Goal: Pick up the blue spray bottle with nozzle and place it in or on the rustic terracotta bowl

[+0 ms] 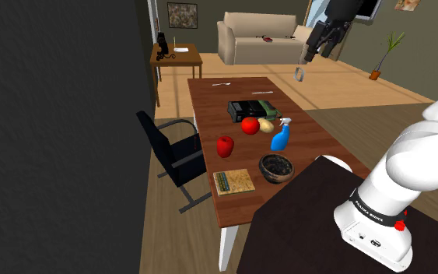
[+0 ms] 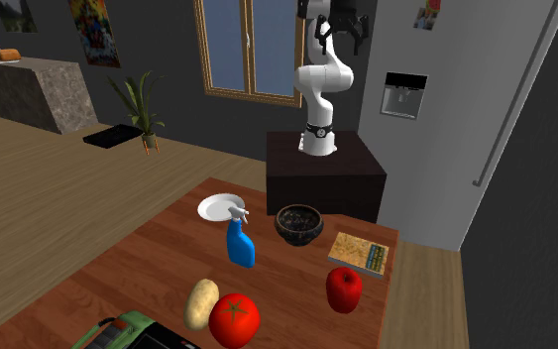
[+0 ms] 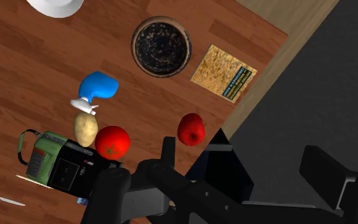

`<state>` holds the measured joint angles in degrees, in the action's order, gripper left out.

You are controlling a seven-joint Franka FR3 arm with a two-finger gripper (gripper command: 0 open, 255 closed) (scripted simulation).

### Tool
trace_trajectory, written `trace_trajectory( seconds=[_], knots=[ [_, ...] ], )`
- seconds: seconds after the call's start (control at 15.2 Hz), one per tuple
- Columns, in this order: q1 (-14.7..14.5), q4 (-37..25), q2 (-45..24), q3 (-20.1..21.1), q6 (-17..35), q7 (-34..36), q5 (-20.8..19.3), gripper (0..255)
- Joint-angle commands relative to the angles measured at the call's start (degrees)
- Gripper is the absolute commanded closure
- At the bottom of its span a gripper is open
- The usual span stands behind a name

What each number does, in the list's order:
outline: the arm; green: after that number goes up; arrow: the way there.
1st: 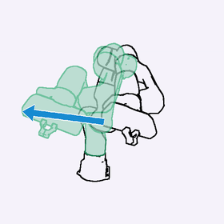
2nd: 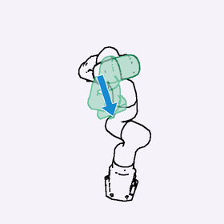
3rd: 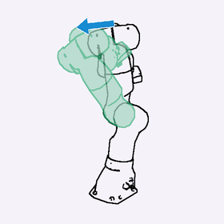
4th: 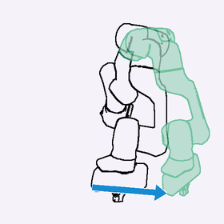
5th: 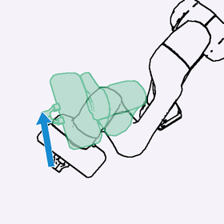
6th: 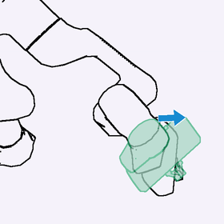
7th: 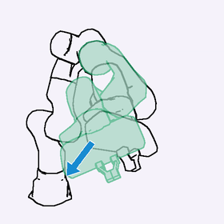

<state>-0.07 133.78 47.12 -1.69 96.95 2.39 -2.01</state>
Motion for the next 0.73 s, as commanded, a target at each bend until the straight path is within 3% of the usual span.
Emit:
trace_trajectory(
  seconds=[0.0, 0.66],
  knots=[
    [0.00, 0.00, 0.00, 0.00, 0.00, 0.00, 0.00, 0],
    [-1.15, 5.90, -11.99, -8.05, 11.70, -16.81, -6.90, 0]
  ],
)
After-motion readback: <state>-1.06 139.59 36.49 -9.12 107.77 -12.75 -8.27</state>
